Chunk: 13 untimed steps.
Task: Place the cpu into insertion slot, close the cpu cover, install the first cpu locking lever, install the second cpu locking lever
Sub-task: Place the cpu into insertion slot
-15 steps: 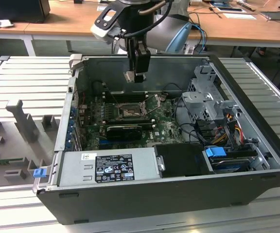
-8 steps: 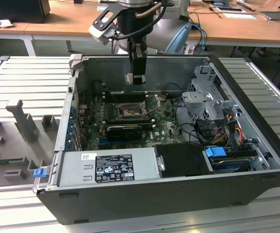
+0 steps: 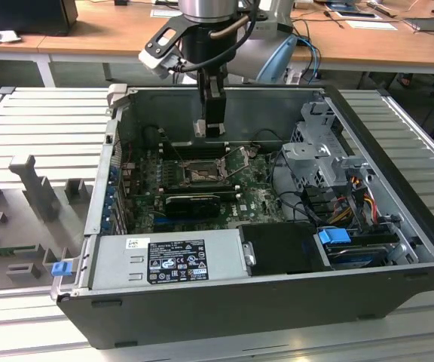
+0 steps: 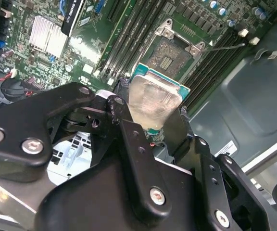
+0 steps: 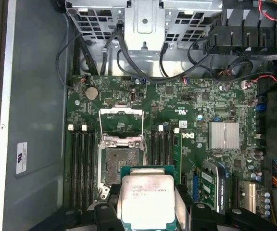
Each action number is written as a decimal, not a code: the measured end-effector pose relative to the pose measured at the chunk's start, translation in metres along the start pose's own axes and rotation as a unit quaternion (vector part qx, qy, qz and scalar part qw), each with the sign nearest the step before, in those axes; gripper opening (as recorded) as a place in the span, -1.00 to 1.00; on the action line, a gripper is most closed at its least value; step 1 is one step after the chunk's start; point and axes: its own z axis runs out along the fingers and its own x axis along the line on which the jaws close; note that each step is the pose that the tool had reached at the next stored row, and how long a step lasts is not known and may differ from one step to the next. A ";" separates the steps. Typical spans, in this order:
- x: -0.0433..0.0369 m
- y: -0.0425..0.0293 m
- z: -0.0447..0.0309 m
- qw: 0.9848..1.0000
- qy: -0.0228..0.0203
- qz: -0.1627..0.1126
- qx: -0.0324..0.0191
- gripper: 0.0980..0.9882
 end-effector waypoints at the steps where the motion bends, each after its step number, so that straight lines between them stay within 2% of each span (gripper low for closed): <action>1: 0.0000 0.0000 0.0010 1.000 0.000 0.000 0.000 -0.03; 9: 0.0001 -0.0003 0.0138 1.000 0.000 0.000 0.000 -0.03; 13: 0.0007 -0.0013 0.0283 1.000 0.001 0.000 0.000 -0.03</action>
